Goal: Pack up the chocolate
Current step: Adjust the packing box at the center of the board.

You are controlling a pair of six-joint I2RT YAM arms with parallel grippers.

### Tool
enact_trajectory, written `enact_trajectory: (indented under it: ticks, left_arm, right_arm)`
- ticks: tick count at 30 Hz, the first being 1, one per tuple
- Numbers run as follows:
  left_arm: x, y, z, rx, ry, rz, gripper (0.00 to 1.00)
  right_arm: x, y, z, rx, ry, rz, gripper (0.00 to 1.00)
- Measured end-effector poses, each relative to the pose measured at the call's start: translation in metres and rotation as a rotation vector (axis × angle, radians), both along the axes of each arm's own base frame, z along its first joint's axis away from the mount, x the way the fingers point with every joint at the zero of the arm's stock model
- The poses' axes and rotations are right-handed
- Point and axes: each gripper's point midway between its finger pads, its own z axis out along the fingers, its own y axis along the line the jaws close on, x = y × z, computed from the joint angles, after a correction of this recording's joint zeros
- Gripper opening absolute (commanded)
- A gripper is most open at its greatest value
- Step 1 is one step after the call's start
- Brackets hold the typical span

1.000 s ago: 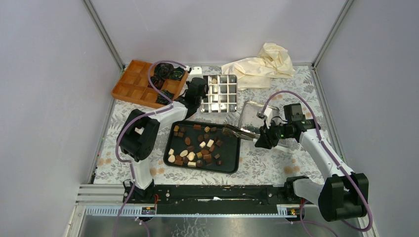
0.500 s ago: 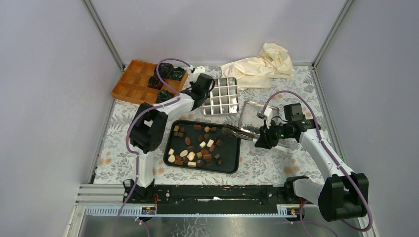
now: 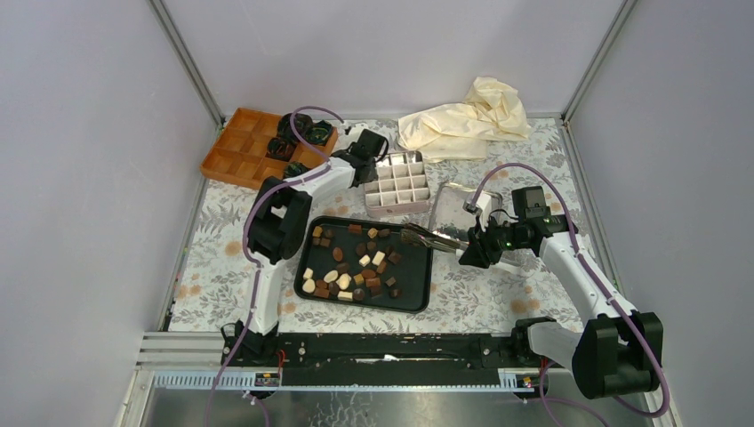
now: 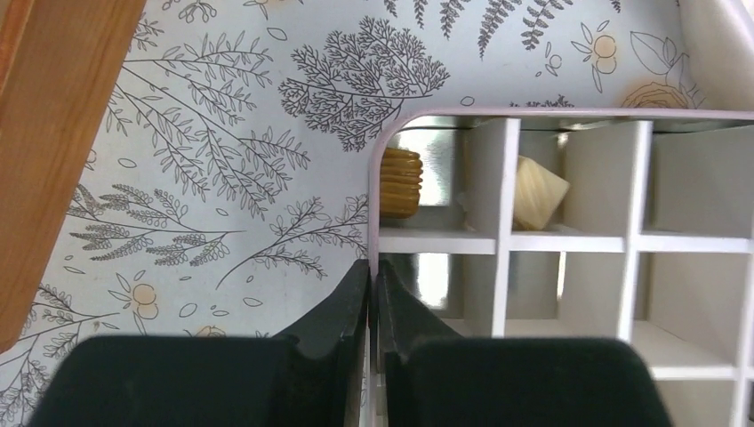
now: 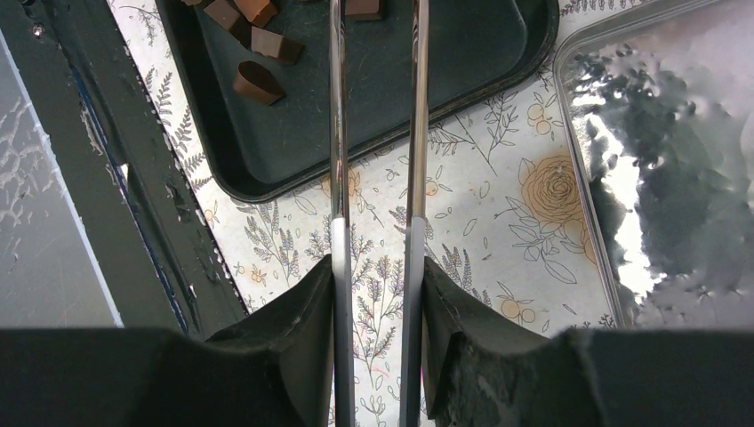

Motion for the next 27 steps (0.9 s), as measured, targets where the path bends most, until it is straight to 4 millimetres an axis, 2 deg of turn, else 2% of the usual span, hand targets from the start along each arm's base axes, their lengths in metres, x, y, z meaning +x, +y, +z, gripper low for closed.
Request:
enact_trajectory:
  ticks: [3,10,14,18,23,25,27]
  left_arm:
    - [0.000,-0.001,0.000,0.000,0.015,0.003,0.26]
    - [-0.007,0.005,-0.005,-0.006,0.056,0.031,0.56]
    - [-0.008,0.010,0.008,-0.028,0.049,0.049,0.65]
    - [-0.018,0.017,0.058,-0.095,-0.026,0.050,0.74]
    - [-0.049,0.031,0.132,-0.193,-0.184,0.029,0.85]
    - [-0.065,0.039,0.150,-0.221,-0.232,0.020,0.90]
    - [-0.081,0.045,0.157,-0.248,-0.261,0.003,0.95]
  right_arm:
    - [0.000,0.000,0.000,0.002,0.000,-0.002,0.06]
    - [0.000,0.000,0.001,0.005,0.001,-0.004,0.06]
    - [0.002,-0.001,0.003,0.005,-0.001,-0.005,0.06]
    - [0.009,0.000,0.012,0.004,0.004,-0.004,0.06]
    - [0.032,0.002,0.031,0.003,-0.013,-0.008,0.06]
    - [0.043,0.002,0.037,-0.001,-0.022,-0.019,0.06]
    - [0.055,0.001,0.043,-0.012,-0.028,-0.039,0.06]
